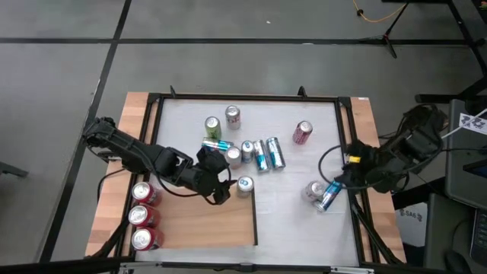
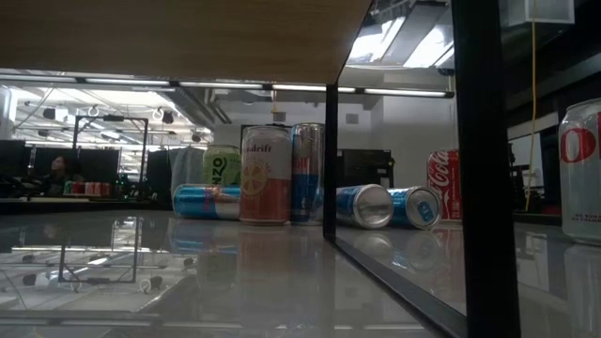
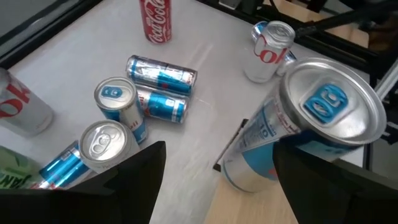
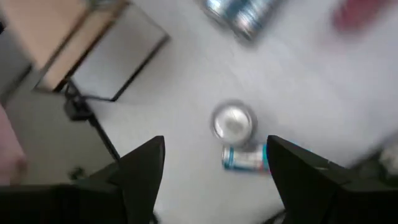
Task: Place canned beverage on shelf
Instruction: Put the blue soda can on the shelf aligned with the blue soda can
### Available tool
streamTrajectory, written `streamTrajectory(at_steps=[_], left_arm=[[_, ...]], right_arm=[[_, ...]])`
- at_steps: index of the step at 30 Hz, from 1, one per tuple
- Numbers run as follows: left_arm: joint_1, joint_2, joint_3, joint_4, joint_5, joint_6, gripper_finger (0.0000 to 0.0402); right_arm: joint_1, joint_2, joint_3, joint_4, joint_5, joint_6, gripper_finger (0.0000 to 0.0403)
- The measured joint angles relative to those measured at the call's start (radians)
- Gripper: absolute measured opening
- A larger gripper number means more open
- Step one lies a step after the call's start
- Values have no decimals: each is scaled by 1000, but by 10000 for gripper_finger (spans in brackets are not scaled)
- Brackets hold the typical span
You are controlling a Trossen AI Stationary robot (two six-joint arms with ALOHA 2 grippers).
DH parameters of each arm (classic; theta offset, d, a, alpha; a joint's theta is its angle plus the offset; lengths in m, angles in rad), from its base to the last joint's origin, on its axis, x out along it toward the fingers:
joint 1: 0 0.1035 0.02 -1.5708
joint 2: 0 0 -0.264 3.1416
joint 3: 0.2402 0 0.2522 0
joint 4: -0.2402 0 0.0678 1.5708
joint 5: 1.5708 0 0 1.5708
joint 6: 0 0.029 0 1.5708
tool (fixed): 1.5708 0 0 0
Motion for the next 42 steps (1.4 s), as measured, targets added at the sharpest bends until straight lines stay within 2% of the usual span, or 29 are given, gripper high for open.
streamTrajectory(at_steps=[3,8,11,16,26,42], left_arm=[[8,0,0,0,0,0,295],[11,0,0,0,-2,0,295],[11,0,0,0,-2,0,294],[11,0,0,0,-2,1,294],[11,0,0,-1,-2,2,294],[11,0,0,-2,-2,2,295]], right_arm=[[35,-55,-114,0,-40,240,271],[52,-88,-284,1,-129,531,271],[52,-88,-370,3,-184,652,271],[52,-88,-499,70,-189,797,271],[50,-73,-712,327,-181,822,271],[50,-34,-845,418,-218,825,271]])
